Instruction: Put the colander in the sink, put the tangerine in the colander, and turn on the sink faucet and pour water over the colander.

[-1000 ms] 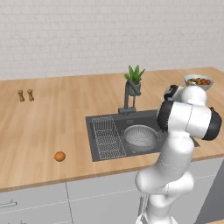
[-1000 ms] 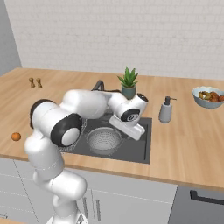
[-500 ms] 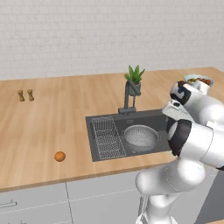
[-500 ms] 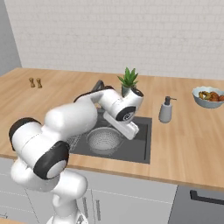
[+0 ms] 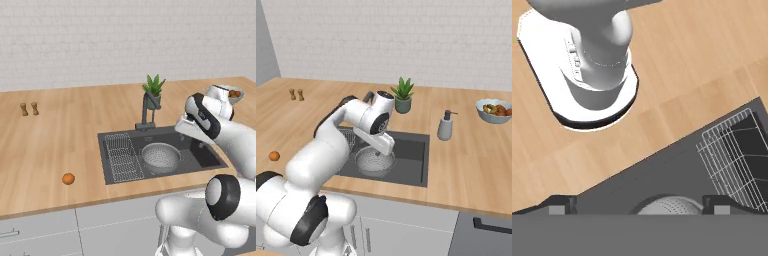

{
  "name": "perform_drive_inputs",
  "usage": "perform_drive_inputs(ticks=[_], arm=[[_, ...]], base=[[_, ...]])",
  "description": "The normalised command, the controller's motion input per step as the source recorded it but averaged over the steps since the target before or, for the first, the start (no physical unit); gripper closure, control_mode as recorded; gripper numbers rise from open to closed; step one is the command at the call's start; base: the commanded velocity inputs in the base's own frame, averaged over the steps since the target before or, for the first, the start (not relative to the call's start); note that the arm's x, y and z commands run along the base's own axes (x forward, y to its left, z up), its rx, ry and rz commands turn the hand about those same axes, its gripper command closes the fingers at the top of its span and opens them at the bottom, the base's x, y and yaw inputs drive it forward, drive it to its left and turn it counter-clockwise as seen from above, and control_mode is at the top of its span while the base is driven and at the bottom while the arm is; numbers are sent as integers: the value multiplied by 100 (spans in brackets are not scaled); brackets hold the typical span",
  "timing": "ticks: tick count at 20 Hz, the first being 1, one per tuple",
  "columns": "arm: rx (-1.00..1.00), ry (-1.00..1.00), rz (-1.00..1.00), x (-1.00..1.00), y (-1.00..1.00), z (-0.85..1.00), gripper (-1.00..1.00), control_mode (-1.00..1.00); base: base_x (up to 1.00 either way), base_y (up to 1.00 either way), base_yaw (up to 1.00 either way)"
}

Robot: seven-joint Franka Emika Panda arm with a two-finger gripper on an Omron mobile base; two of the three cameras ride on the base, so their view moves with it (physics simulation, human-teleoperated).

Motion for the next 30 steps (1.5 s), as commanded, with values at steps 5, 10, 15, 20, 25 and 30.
perform_drive_inputs(ticks=[5,10,15,20,25,30], arm=[[-8,8,-5,-24,81,20,-100,-100],[-6,3,-16,-18,82,12,-100,-100],[-1,10,-27,-13,84,2,-100,-100],[0,14,-36,-2,86,0,-100,-100],[0,13,-22,-1,73,-5,-100,-100],[0,11,0,-7,57,-17,-100,-100]], base=[[0,0,0],[0,0,0],[0,0,0],[0,0,0],[0,0,0],[0,0,0]])
